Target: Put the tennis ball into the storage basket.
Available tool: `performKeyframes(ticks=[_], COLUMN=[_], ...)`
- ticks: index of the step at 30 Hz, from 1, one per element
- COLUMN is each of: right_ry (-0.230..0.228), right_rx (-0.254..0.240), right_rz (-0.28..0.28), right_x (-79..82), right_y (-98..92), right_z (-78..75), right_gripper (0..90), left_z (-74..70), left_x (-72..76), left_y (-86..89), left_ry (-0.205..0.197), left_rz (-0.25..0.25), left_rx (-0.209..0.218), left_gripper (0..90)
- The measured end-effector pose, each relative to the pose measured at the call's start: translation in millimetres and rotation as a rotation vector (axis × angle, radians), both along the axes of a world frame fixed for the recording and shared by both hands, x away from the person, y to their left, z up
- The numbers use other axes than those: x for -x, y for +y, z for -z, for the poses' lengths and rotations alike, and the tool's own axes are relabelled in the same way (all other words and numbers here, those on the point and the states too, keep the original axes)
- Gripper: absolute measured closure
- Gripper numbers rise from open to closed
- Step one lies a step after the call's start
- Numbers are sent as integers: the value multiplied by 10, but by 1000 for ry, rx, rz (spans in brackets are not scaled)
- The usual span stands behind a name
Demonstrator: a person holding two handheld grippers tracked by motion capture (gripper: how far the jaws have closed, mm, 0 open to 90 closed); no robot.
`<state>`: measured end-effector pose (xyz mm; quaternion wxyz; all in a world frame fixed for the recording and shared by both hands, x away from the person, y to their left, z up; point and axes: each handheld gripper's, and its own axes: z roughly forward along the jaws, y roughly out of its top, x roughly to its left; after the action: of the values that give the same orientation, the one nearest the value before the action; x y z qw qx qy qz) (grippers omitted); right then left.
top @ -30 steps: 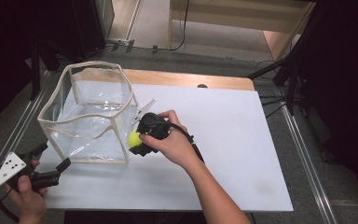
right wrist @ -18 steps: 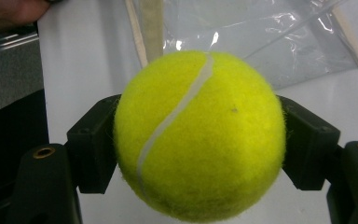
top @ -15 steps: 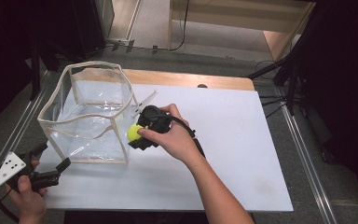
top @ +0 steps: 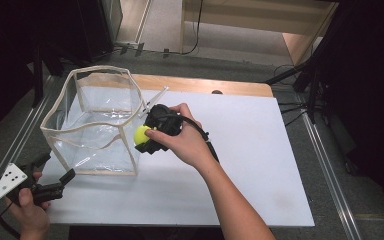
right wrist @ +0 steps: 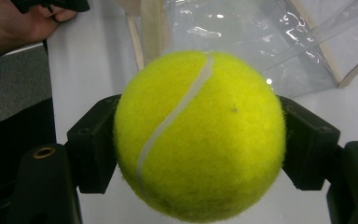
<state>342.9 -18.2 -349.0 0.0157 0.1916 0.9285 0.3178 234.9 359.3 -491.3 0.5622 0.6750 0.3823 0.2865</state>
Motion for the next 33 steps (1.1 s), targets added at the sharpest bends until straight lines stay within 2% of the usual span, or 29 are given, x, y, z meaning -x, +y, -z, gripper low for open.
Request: performKeyframes(ticks=[6, 18, 20, 25, 33], right_ry=[-1, -19, -6, -9, -32], right_rx=[-29, -46, -47, -49, -62], right_rz=[-13, -31, -22, -21, -30], right_x=[-23, -84, -84, -101, -121], right_y=[3, 33, 37, 38, 34], right_z=[-120, -286, -308, -380, -532], right_gripper=[230, 230, 230, 231, 230], left_z=[0, 1, 2, 1, 3], left_x=[-2, -2, -2, -3, -5], left_y=[1, -1, -6, -3, -3], left_ry=[0, 1, 0, 0, -2], left_rz=[4, 5, 5, 5, 4], left_rx=[2, 1, 2, 3, 5], left_gripper=[0, 0, 0, 0, 0])
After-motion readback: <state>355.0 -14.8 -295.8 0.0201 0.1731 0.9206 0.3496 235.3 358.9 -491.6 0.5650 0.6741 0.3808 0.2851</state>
